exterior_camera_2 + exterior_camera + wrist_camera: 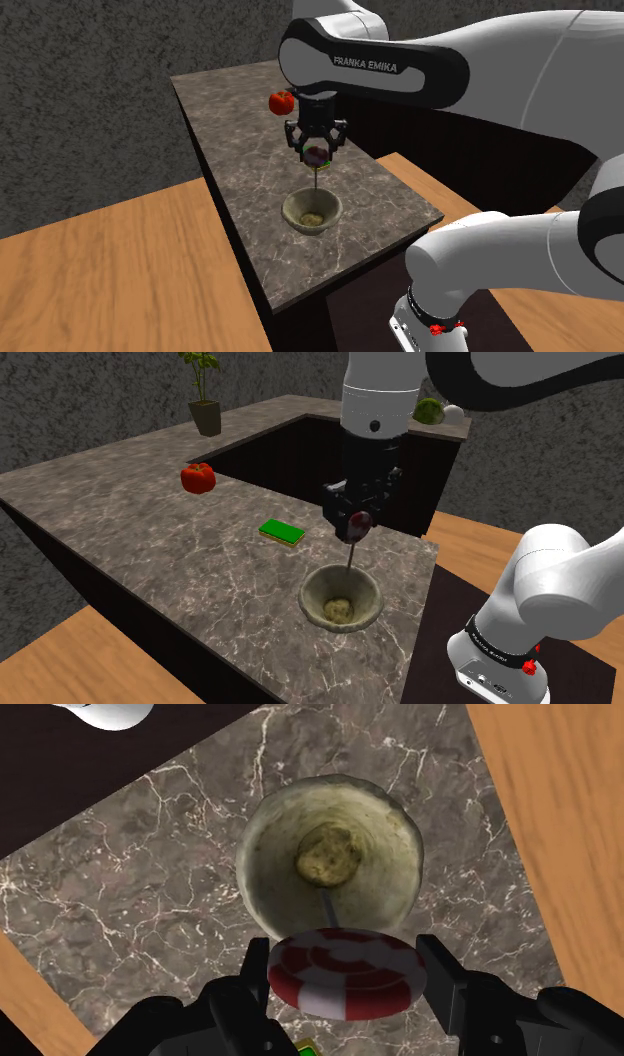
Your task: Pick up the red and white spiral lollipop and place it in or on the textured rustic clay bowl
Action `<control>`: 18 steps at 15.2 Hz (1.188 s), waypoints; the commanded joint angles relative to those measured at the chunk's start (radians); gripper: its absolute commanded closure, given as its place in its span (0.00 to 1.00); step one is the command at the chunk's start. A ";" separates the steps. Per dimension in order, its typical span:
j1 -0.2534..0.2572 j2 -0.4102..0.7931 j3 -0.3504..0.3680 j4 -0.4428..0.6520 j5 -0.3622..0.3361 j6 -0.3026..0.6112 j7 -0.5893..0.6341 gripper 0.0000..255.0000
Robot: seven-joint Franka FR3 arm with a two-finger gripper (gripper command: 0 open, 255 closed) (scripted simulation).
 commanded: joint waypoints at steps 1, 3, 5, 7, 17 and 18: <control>0.002 -0.003 0.005 -0.031 0.004 0.028 -0.002 1.00; 0.004 -0.006 0.010 -0.059 0.009 0.054 -0.003 1.00; 0.006 -0.008 0.015 -0.086 0.013 0.080 -0.004 1.00; 0.008 -0.008 0.020 -0.113 0.018 0.106 -0.005 1.00; 0.010 -0.009 0.023 -0.127 0.020 0.120 -0.006 0.00; 0.010 -0.009 0.023 -0.127 0.020 0.120 -0.006 0.00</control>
